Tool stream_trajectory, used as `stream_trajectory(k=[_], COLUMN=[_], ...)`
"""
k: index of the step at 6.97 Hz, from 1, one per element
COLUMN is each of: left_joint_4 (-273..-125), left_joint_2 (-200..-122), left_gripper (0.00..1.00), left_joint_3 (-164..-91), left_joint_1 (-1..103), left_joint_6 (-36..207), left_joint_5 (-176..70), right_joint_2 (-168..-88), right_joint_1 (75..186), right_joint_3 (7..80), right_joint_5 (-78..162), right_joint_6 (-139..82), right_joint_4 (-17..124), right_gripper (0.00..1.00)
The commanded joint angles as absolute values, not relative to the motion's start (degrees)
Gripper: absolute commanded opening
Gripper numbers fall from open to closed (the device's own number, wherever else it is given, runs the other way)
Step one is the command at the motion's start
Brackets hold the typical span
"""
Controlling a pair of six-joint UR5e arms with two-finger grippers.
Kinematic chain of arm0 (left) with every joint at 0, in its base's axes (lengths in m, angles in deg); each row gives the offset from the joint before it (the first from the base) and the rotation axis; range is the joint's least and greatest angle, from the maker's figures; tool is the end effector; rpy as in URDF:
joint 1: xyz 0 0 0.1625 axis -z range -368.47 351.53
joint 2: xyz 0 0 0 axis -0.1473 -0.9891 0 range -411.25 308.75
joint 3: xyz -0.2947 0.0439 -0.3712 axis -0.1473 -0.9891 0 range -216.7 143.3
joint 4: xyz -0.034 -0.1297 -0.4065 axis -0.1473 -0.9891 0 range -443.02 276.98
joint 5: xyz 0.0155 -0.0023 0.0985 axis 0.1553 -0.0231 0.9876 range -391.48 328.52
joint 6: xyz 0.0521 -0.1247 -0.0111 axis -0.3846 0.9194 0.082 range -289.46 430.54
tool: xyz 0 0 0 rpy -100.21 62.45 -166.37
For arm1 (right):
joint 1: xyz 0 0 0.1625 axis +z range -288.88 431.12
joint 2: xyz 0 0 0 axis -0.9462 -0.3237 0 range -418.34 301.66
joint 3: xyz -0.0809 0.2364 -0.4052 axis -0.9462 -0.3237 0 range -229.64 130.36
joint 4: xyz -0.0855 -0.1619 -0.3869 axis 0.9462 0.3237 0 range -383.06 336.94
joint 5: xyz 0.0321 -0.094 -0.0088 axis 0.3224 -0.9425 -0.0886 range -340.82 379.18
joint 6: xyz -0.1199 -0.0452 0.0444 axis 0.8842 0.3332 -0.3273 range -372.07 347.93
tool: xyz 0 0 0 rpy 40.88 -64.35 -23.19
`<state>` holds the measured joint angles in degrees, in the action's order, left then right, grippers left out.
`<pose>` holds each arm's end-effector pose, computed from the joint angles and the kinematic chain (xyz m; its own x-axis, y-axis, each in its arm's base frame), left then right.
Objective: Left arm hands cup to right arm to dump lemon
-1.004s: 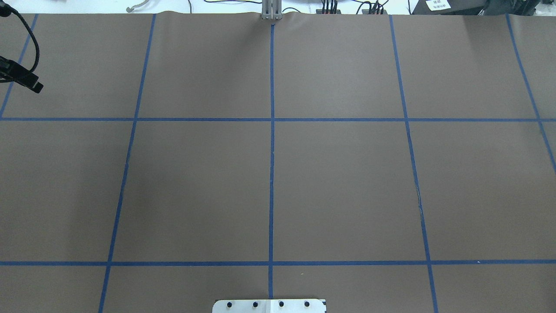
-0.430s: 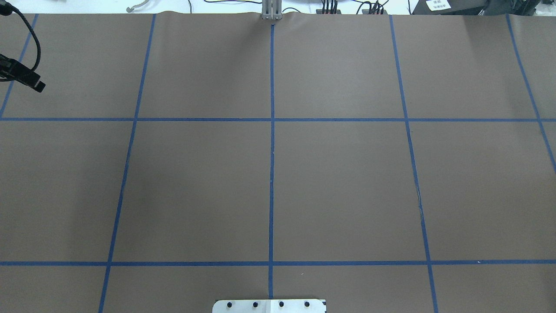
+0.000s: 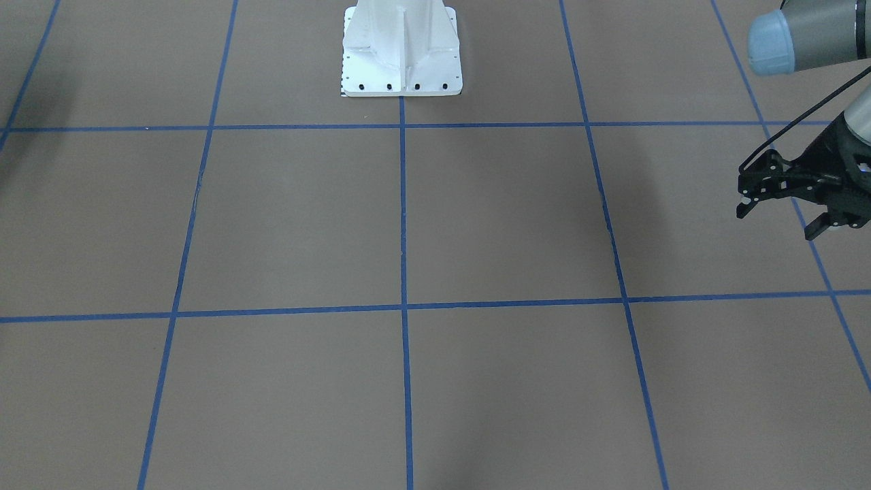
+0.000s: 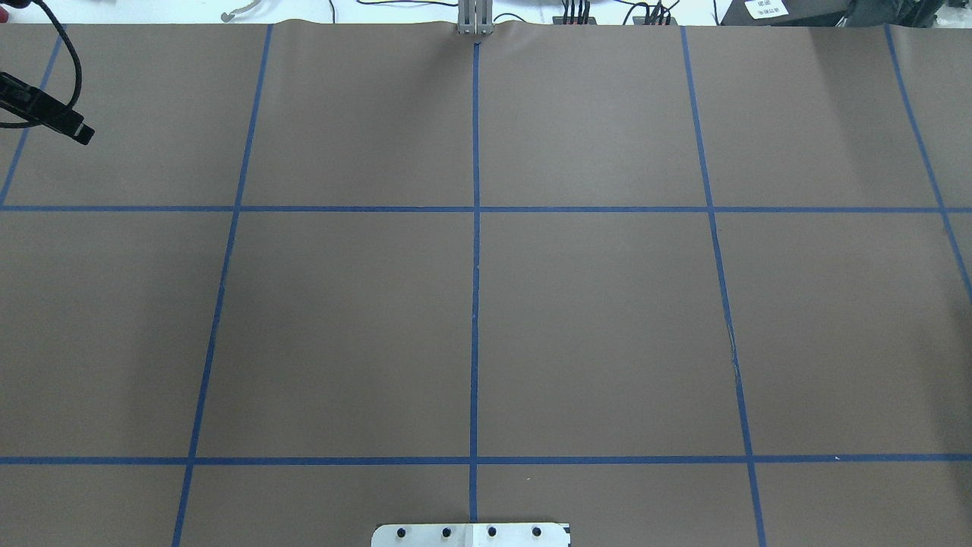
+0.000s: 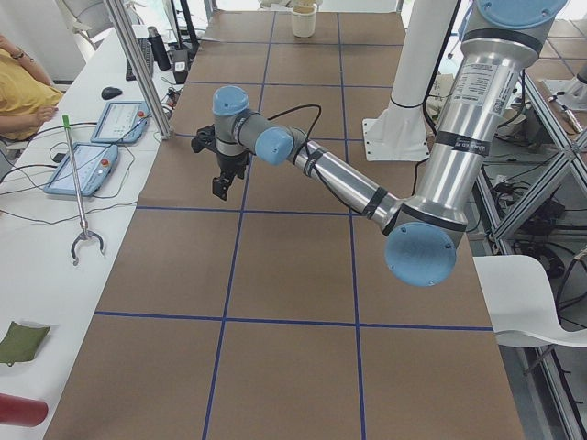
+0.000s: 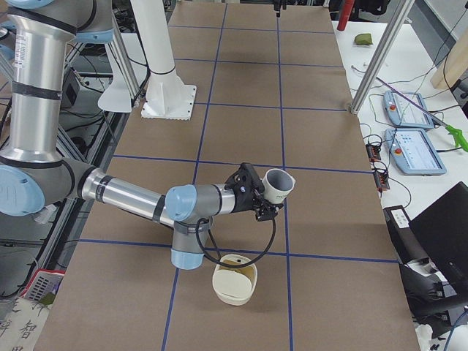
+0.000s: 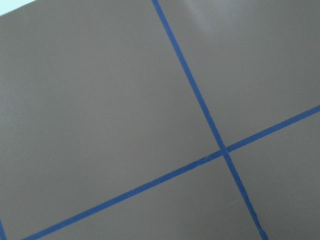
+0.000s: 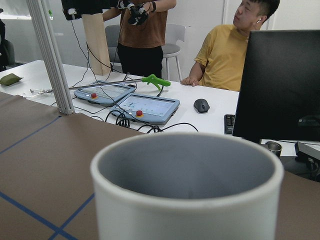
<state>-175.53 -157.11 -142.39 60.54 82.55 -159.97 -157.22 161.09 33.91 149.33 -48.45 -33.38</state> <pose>0.1761 -0.5952 0.4396 0.6545 0.4317 -0.6207 -0.1643 0.8825 0.4406 0.0458 -0.4308 0.6501 0.6152 -0.4655 0.6363 -0.4533 0.4515 0.7686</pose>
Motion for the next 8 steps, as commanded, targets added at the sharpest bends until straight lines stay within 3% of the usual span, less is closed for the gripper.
stream_trajectory(k=[1, 6, 8], left_joint_4=[-180.1, -183.4, -183.3], left_joint_2=[-158.2, -167.9, -175.5], left_gripper=[1.00, 1.00, 1.00], left_joint_3=[-141.9, -143.1, -142.5], left_joint_1=[58.2, 52.6, 47.0], left_joint_6=[85.1, 128.1, 143.1], left_joint_5=[-159.9, -160.0, -159.4], right_joint_2=[-152.0, -143.3, -138.5], right_joint_1=[155.4, 134.8, 128.6], right_joint_3=[33.9, 33.9, 33.9], right_joint_5=[145.2, 120.4, 112.0], right_joint_6=[-48.4, -48.3, -47.2], right_joint_4=[-31.2, -24.7, -21.0], right_gripper=[0.00, 0.00, 0.00])
